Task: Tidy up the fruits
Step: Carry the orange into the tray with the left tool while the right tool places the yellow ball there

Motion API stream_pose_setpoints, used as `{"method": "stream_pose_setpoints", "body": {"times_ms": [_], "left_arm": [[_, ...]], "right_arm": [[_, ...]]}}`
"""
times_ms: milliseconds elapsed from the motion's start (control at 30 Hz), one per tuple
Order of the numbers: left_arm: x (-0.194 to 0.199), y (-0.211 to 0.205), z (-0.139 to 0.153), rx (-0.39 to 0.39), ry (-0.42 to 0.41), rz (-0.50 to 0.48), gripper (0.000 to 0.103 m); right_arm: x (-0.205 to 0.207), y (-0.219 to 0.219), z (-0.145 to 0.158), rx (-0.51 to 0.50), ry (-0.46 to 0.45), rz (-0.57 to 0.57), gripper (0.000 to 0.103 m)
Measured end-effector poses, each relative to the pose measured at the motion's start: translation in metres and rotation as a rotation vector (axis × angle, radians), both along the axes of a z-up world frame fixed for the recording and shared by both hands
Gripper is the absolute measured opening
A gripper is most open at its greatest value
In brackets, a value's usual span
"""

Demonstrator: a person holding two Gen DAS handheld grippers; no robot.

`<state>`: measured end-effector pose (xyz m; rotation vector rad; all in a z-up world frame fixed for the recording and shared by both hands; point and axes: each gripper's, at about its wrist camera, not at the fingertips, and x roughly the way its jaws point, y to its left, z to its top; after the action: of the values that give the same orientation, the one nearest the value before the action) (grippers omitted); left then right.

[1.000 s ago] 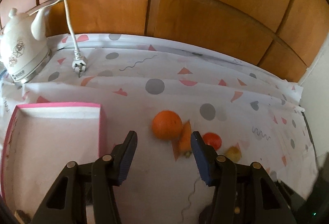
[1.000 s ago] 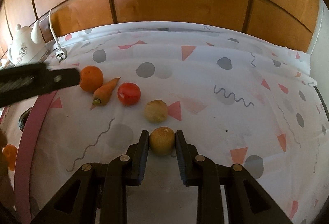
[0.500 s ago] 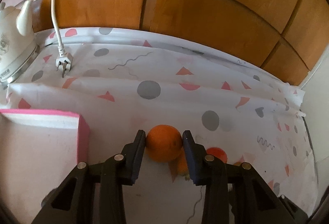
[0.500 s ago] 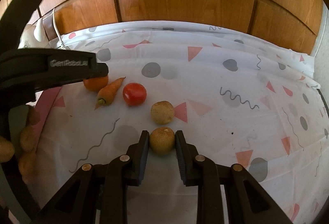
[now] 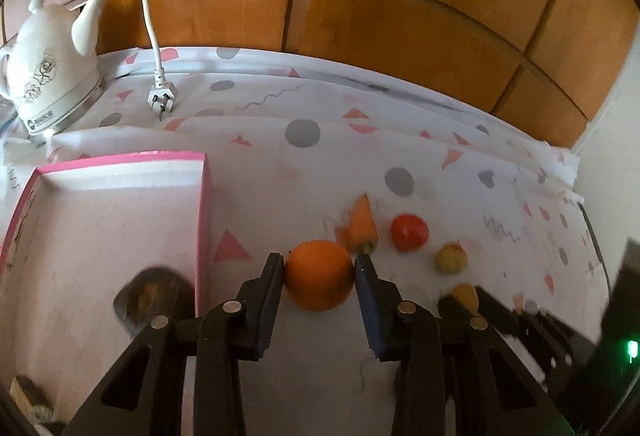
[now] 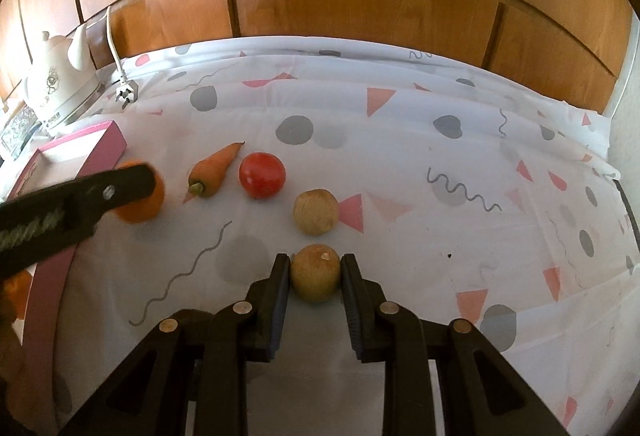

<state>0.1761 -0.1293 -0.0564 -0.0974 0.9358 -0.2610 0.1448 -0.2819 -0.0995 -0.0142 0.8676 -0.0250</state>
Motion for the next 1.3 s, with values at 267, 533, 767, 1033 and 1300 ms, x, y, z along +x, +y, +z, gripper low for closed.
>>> {"method": "stream_pose_setpoints", "body": {"times_ms": [267,533,767,1033,1300], "left_arm": [[-0.039,-0.003,-0.004,0.029,-0.005,-0.055,0.037],[-0.067,-0.007,0.005,0.029,-0.034,-0.11,0.037],[-0.085,0.02,0.017,0.006,-0.054,-0.079,0.037],[-0.098,0.079,0.035,0.016,-0.11,0.036,0.037],[-0.109,0.138,0.036,0.03,-0.115,0.157,0.037]], "right_arm": [[-0.006,-0.001,0.0,-0.014,0.006,-0.015,0.025],[-0.025,-0.004,0.009,0.0,-0.009,-0.03,0.025],[-0.035,0.009,0.029,0.031,-0.056,0.013,0.025],[-0.044,0.055,0.047,0.078,-0.089,0.148,0.025],[-0.048,0.11,0.051,0.109,-0.074,0.291,0.025]]}}
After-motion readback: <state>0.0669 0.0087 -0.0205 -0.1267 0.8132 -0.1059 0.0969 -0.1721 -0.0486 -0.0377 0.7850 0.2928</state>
